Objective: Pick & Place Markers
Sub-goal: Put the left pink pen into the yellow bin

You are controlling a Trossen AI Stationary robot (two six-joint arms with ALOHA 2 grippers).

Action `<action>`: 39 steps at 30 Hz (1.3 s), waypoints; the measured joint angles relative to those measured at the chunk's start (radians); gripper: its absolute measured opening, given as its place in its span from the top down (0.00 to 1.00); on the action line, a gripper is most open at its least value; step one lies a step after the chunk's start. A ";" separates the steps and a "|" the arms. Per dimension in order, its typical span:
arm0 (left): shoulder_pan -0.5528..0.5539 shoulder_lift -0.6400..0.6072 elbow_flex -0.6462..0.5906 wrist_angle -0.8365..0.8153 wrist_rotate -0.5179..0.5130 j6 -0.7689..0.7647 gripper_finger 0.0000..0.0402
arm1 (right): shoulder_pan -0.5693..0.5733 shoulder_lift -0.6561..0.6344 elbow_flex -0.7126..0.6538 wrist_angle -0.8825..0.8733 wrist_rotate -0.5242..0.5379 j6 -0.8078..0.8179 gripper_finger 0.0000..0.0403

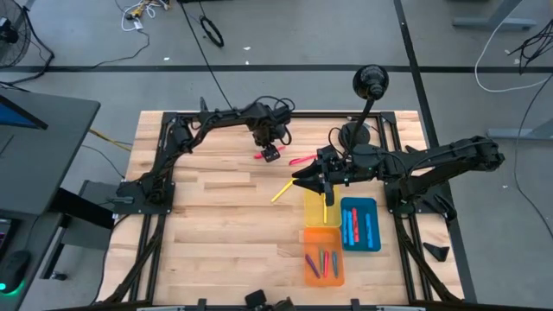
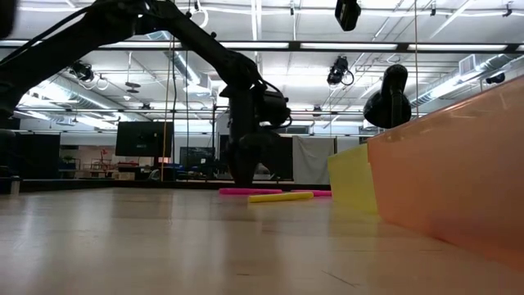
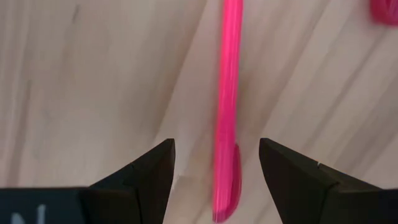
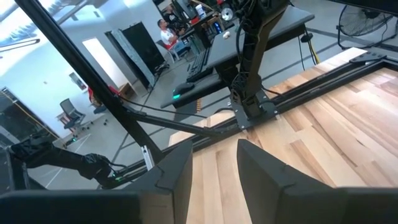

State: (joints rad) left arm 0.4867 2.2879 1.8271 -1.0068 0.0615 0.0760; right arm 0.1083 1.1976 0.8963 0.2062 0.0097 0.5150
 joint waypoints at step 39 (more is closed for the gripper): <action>-0.064 -0.011 -0.120 -0.117 -0.090 0.033 0.41 | 0.000 0.000 0.000 0.093 0.039 0.027 0.69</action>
State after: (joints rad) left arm 0.4231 2.2770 1.7073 -1.1235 -0.0283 0.1085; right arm 0.1085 1.1976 0.8963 0.2991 0.0490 0.5419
